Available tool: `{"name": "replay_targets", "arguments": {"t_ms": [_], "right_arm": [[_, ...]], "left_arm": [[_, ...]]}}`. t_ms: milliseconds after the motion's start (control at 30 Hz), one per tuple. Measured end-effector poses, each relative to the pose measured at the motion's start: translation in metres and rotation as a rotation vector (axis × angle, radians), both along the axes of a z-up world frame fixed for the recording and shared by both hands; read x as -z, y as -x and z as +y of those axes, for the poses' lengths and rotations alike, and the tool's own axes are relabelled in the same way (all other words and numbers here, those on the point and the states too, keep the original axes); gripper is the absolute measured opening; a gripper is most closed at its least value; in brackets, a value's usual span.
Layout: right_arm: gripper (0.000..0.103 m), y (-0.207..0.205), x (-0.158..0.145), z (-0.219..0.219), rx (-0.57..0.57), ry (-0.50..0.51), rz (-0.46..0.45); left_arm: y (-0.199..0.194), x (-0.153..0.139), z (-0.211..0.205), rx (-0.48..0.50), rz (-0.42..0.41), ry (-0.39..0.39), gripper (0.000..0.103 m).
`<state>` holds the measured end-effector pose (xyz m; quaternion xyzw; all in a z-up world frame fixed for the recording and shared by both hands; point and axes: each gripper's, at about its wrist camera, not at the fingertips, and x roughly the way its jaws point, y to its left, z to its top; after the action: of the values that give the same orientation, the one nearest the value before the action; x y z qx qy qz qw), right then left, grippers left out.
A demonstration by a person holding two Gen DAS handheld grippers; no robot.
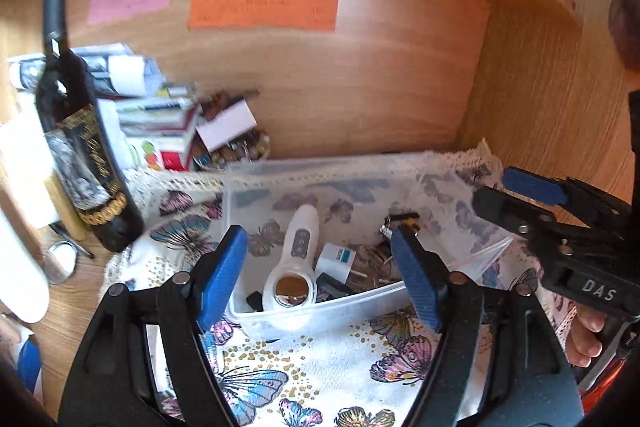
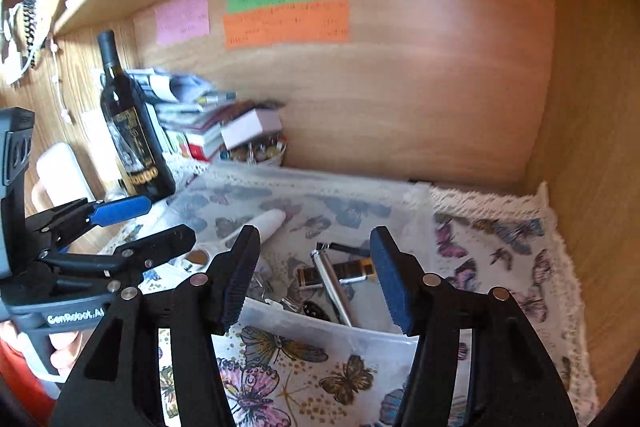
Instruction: Organize rigid objects
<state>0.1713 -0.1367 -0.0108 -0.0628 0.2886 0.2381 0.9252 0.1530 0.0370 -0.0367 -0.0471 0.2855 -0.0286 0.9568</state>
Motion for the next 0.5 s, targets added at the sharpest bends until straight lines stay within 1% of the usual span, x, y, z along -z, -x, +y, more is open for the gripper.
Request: {"name": "replay_targets", "arguments": {"t_ms": [100, 167, 233, 267, 333, 367, 467, 500], "right_arm": [[0.066, 0.016, -0.016, -0.007, 0.02, -0.01, -0.065], [0.07, 0.028, -0.026, -0.012, 0.022, -0.031, -0.101], [0.076, 0.04, -0.035, -0.017, 0.023, -0.051, -0.126], [0.078, 0.046, -0.039, -0.019, 0.024, -0.061, -0.139], [0.085, 0.057, -0.045, -0.022, 0.03, -0.073, -0.167], [0.086, 0.061, -0.047, -0.022, 0.032, -0.076, -0.177], [0.093, 0.076, -0.054, -0.027, 0.034, -0.091, -0.206], [0.098, 0.08, -0.055, -0.028, 0.035, -0.098, -0.213]], "left_arm": [[0.021, -0.018, -0.001, -0.021, -0.074, -0.019, 0.074], [0.037, -0.03, -0.003, -0.033, -0.129, -0.035, 0.075], [0.053, -0.041, -0.006, -0.05, -0.182, -0.048, 0.083], [0.06, -0.045, -0.007, -0.059, -0.206, -0.053, 0.085], [0.073, -0.052, -0.008, -0.069, -0.241, -0.058, 0.091], [0.078, -0.055, -0.009, -0.071, -0.253, -0.056, 0.092], [0.089, -0.062, -0.01, -0.072, -0.274, -0.044, 0.097], [0.093, -0.063, -0.01, -0.073, -0.281, -0.04, 0.099]]}}
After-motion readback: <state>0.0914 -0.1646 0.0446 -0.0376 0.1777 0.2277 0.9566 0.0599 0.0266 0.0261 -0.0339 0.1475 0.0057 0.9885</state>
